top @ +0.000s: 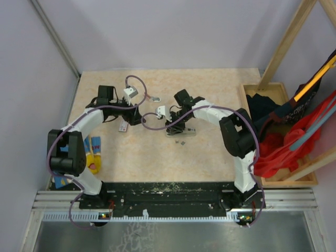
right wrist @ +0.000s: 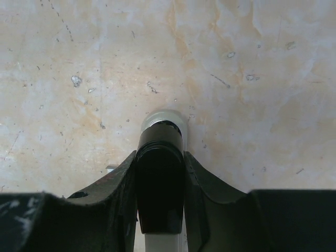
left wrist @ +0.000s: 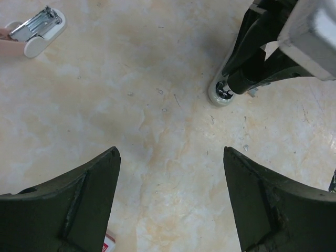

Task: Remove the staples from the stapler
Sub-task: Pick up the stapler from the center of the board.

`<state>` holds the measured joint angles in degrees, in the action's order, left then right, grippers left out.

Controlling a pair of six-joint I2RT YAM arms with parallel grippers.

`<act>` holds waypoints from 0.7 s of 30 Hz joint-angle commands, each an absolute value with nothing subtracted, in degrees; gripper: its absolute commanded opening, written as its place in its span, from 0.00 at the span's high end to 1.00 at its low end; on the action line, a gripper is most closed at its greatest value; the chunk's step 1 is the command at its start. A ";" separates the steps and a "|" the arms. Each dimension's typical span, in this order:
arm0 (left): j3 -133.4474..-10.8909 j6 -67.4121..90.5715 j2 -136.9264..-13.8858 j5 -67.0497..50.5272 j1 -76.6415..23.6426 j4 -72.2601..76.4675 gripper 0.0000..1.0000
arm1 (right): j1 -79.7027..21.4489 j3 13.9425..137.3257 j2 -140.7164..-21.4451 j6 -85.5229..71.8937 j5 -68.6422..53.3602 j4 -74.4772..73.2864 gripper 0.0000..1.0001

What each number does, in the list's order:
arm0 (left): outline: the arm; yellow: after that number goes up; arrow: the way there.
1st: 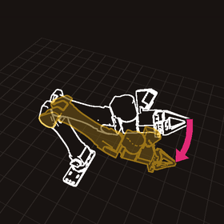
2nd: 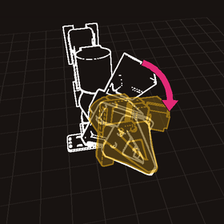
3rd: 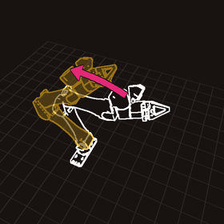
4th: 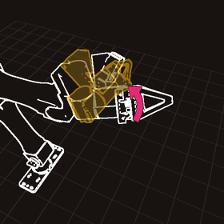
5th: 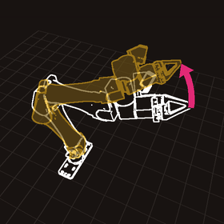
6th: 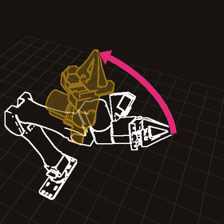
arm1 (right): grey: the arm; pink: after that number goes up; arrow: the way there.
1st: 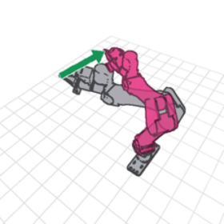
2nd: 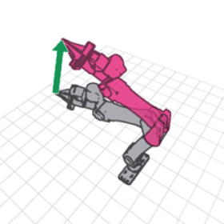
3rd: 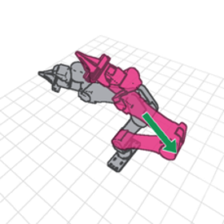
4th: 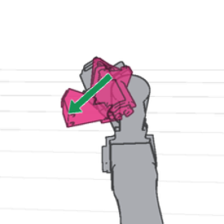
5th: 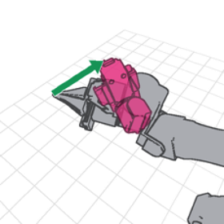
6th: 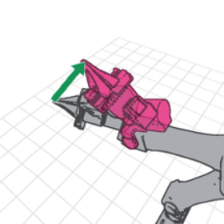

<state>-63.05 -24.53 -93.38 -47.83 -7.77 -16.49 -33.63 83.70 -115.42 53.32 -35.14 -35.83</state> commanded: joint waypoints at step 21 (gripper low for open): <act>-73.11 1.30 -104.94 -55.52 -13.29 -10.65 0.25 | -33.13 70.50 -95.06 39.14 -34.98 -8.31 0.99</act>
